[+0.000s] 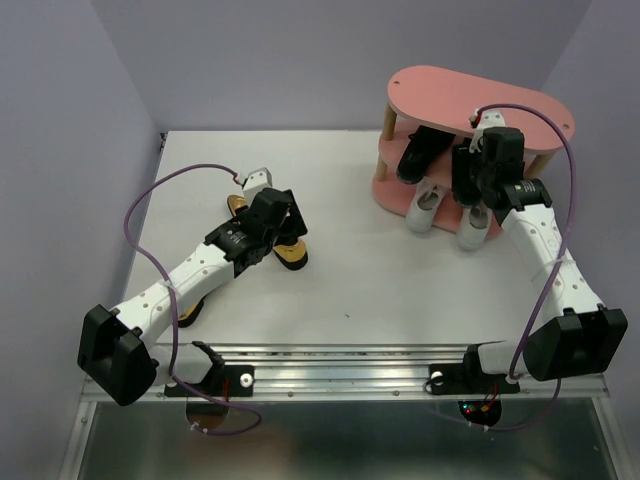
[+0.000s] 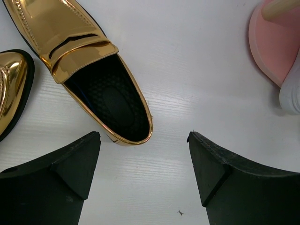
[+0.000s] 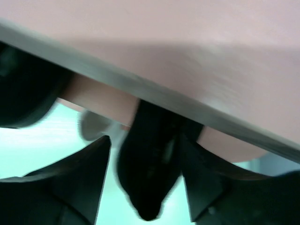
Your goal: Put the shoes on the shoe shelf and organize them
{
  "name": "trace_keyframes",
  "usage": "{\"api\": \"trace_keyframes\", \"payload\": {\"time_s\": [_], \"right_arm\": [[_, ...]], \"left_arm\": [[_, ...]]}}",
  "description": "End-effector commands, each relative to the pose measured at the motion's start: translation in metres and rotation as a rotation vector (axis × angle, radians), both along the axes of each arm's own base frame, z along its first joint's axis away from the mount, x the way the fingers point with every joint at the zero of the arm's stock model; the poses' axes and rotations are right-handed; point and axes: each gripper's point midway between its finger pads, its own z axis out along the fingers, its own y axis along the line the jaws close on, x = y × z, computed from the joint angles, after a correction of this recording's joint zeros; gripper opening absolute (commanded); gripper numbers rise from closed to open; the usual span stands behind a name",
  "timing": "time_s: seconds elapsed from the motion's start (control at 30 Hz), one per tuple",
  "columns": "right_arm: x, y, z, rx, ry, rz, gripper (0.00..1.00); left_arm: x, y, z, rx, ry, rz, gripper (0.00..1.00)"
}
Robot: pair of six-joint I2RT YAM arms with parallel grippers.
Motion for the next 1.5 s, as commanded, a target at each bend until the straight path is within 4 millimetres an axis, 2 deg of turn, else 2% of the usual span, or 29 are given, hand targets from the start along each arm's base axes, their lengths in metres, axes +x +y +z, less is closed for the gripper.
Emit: {"api": "trace_keyframes", "payload": {"time_s": [0.0,0.03,0.2,0.27,0.37,0.5,0.57,0.7,0.73,0.83,0.87,0.93,0.97,1.0,1.03,1.07,1.13,1.23,1.3,1.33,1.43,1.47], "right_arm": [[0.015,0.008,0.023,0.039,-0.100,0.006,0.73],[0.014,0.009,0.027,0.051,-0.107,0.005,0.77],[-0.002,0.016,0.046,0.098,-0.115,0.033,0.83],[-0.012,0.019,0.061,0.115,-0.136,0.050,0.85],[-0.027,0.028,0.076,0.143,-0.155,0.101,0.86],[-0.046,0.049,0.082,0.235,-0.167,0.190,0.86],[-0.055,0.062,0.078,0.285,-0.141,0.251,0.85],[-0.068,0.106,0.074,0.331,-0.087,0.372,0.82],[-0.077,0.134,0.074,0.340,-0.074,0.443,0.82],[-0.085,0.176,0.074,0.315,-0.069,0.497,0.82],[-0.092,0.208,0.065,0.315,-0.040,0.561,0.82],[-0.092,0.231,0.053,0.293,-0.019,0.577,0.82],[-0.089,0.247,0.036,0.272,0.016,0.590,0.82],[-0.097,0.270,0.031,0.266,0.019,0.632,0.82],[-0.095,0.279,0.024,0.242,0.022,0.625,0.82],[-0.095,0.300,0.009,0.228,0.043,0.649,0.82],[-0.088,0.311,-0.004,0.213,0.043,0.618,0.82],[-0.080,0.335,-0.020,0.255,0.056,0.632,0.82],[-0.076,0.347,-0.025,0.286,0.063,0.639,0.83],[-0.072,0.354,-0.036,0.286,0.078,0.636,0.83],[-0.066,0.373,-0.043,0.326,0.122,0.640,0.83],[-0.069,0.383,-0.072,0.288,0.211,0.648,0.84]], "left_arm": [[0.003,0.002,0.017,-0.023,-0.053,-0.003,0.86],[0.003,0.002,0.017,-0.022,-0.054,-0.004,0.87],[0.004,0.004,0.020,-0.012,-0.064,0.001,0.87],[0.005,0.006,0.022,-0.002,-0.067,0.004,0.87],[0.006,0.010,0.024,0.018,-0.068,0.019,0.87],[0.005,0.018,0.022,0.042,-0.060,0.043,0.87],[0.004,0.024,0.020,0.057,-0.051,0.065,0.85],[0.001,0.044,0.018,0.088,-0.016,0.126,0.82],[0.004,0.050,0.028,0.078,-0.028,0.147,0.82],[0.002,0.064,0.043,0.096,-0.041,0.170,0.82],[0.004,0.074,0.056,0.089,-0.067,0.200,0.82],[0.002,0.089,0.066,0.099,-0.076,0.230,0.82],[0.002,0.098,0.070,0.103,-0.080,0.256,0.82],[0.002,0.106,0.077,0.101,-0.091,0.282,0.82],[-0.001,0.124,0.080,0.109,-0.088,0.332,0.82],[-0.002,0.134,0.087,0.117,-0.101,0.364,0.82],[-0.008,0.161,0.098,0.146,-0.125,0.442,0.82],[-0.016,0.183,0.116,0.163,-0.174,0.500,0.82],[-0.019,0.188,0.125,0.170,-0.199,0.511,0.82],[-0.021,0.189,0.129,0.165,-0.213,0.512,0.82],[-0.022,0.184,0.128,0.150,-0.212,0.481,0.82],[-0.022,0.182,0.125,0.143,-0.205,0.468,0.82]]}}
